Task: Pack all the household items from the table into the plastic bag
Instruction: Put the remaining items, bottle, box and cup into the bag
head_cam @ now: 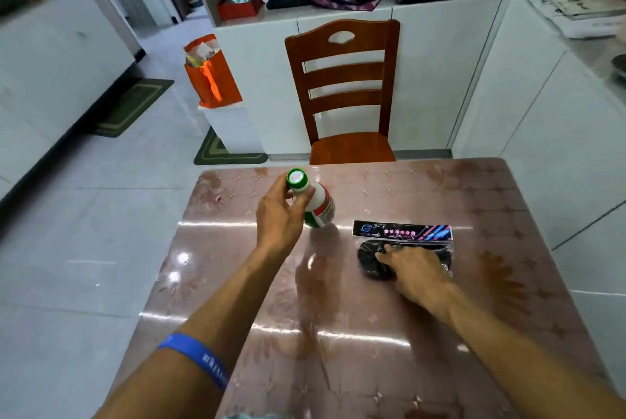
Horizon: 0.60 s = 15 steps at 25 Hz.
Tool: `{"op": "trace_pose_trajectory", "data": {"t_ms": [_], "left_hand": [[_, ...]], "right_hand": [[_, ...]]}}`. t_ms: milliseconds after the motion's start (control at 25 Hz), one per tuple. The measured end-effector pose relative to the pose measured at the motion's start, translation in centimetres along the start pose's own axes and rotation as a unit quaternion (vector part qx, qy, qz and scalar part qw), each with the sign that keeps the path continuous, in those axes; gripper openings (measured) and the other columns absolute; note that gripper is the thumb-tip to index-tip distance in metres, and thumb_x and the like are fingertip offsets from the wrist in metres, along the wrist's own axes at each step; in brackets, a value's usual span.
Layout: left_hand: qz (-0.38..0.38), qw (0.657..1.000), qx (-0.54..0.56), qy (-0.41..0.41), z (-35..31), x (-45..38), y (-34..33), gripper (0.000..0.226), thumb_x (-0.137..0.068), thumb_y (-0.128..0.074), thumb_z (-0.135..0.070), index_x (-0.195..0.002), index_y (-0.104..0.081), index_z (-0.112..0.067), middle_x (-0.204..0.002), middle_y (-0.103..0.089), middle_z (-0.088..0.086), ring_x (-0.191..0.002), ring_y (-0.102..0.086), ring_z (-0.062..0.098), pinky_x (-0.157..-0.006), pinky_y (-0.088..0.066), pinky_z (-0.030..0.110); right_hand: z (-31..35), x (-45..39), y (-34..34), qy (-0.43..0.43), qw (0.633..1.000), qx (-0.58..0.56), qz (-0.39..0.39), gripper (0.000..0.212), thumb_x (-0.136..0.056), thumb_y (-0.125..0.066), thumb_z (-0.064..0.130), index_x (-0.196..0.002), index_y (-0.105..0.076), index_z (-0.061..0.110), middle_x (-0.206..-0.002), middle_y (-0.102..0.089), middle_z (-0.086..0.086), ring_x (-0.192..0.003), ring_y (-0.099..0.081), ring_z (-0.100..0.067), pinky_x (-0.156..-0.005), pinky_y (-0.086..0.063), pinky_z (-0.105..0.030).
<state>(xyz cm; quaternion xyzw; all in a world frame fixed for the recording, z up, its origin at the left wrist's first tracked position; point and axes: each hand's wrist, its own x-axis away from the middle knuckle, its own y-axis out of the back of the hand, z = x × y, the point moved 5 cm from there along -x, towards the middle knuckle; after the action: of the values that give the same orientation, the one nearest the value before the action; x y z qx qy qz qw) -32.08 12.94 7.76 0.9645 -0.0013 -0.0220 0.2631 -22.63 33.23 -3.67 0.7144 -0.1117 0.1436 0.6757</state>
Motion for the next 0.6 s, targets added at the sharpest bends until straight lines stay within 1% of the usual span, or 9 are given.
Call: {"op": "trace_pose_trajectory", "data": {"t_ms": [80, 160, 240, 280, 320, 360, 440, 520, 600], "left_hand": [[-0.016, 0.998, 0.066, -0.006, -1.7, 4.2, 2.7, 0.03, -0.09, -0.065, -0.027, -0.119, -0.061, -0.018, -0.116, -0.066, 0.0, -0.105, -0.062, 0.013, -0.088, -0.055, 0.034], [-0.008, 0.994, 0.104, -0.025, -4.1, 8.3, 5.2, 0.023, -0.091, -0.064, -0.027, -0.114, -0.062, -0.022, -0.112, -0.065, -0.004, -0.104, -0.061, 0.009, -0.084, -0.053, 0.029], [0.007, 0.994, 0.102, -0.039, -6.5, 11.5, 6.8, 0.024, -0.091, -0.063, -0.028, -0.115, -0.061, -0.022, -0.113, -0.065, -0.003, -0.105, -0.061, 0.01, -0.083, -0.052, 0.027], [0.014, 0.994, 0.104, -0.042, -7.6, 13.2, 7.3, 0.027, -0.091, -0.063, -0.028, -0.117, -0.061, -0.02, -0.115, -0.065, -0.001, -0.107, -0.061, 0.011, -0.085, -0.053, 0.028], [0.017, 0.992, 0.118, -0.041, -8.6, 15.2, 7.8, 0.029, -0.09, -0.063, -0.03, -0.117, -0.061, -0.019, -0.117, -0.065, 0.0, -0.108, -0.061, 0.014, -0.087, -0.054, 0.031], [0.015, 0.99, 0.137, -0.041, -9.6, 17.2, 8.3, 0.029, -0.089, -0.063, -0.032, -0.116, -0.061, -0.02, -0.117, -0.065, 0.001, -0.108, -0.062, 0.016, -0.089, -0.055, 0.037], [0.003, 0.983, 0.178, -0.046, -11.7, 21.3, 9.3, 0.024, -0.088, -0.062, -0.037, -0.11, -0.062, -0.029, -0.116, -0.066, 0.0, -0.109, -0.063, 0.017, -0.09, -0.056, 0.045], [-0.007, 0.975, 0.216, -0.057, -13.9, 25.1, 10.4, 0.018, -0.089, -0.063, -0.036, -0.107, -0.062, -0.033, -0.116, -0.066, 0.0, -0.11, -0.063, 0.019, -0.089, -0.056, 0.048], [-0.016, 0.969, 0.237, -0.069, -16.2, 27.9, 11.5, 0.017, -0.09, -0.062, -0.033, -0.107, -0.062, -0.035, -0.117, -0.066, -0.002, -0.111, -0.063, 0.018, -0.089, -0.057, 0.044]], "right_hand": [[-0.3, 1.2, 0.7, -0.017, 0.999, -0.04, -0.007, 0.049, -0.087, -0.05, 0.01, -0.128, -0.061, 0.034, -0.126, -0.065, -0.003, -0.114, -0.062, -0.027, -0.091, -0.051, -0.035], [-0.4, 3.1, 1.7, -0.039, 0.988, -0.15, -0.021, 0.035, -0.086, -0.056, 0.014, -0.111, -0.072, 0.033, -0.116, -0.07, -0.004, -0.108, -0.064, -0.028, -0.086, -0.05, -0.034], [-0.2, 6.0, 3.7, -0.056, 0.948, -0.309, -0.053, 0.024, -0.084, -0.062, 0.015, -0.1, -0.075, 0.028, -0.107, -0.073, -0.002, -0.102, -0.065, -0.027, -0.08, -0.049, -0.033], [-0.4, 8.2, 5.1, -0.066, 0.907, -0.408, -0.075, 0.021, -0.083, -0.064, 0.013, -0.095, -0.076, 0.025, -0.1, -0.074, -0.001, -0.099, -0.067, -0.026, -0.078, -0.05, -0.034], [-0.8, 11.1, 6.8, -0.084, 0.844, -0.522, -0.094, 0.021, -0.084, -0.064, 0.008, -0.091, -0.075, 0.024, -0.094, -0.075, -0.001, -0.096, -0.068, -0.025, -0.077, -0.051, -0.035], [-1.4, 14.3, 8.5, -0.101, 0.758, -0.634, -0.112, 0.025, -0.085, -0.062, 0.004, -0.091, -0.073, 0.025, -0.092, -0.074, 0.0, -0.096, -0.068, -0.025, -0.075, -0.053, -0.034], [-3.3, 21.2, 10.8, -0.107, 0.558, -0.811, -0.136, 0.029, -0.089, -0.054, 0.001, -0.103, -0.069, 0.022, -0.096, -0.074, -0.002, -0.097, -0.068, -0.024, -0.076, -0.053, -0.033], [-5.2, 28.2, 11.9, -0.084, 0.385, -0.909, -0.14, 0.033, -0.087, -0.049, 0.006, -0.114, -0.064, 0.017, -0.103, -0.071, -0.007, -0.101, -0.065, -0.026, -0.089, -0.051, -0.04], [-6.5, 33.9, 11.6, -0.06, 0.257, -0.956, -0.132, 0.026, -0.083, -0.052, 0.019, -0.106, -0.065, 0.016, -0.106, -0.066, -0.011, -0.105, -0.061, -0.031, -0.099, -0.046, -0.046]]}}
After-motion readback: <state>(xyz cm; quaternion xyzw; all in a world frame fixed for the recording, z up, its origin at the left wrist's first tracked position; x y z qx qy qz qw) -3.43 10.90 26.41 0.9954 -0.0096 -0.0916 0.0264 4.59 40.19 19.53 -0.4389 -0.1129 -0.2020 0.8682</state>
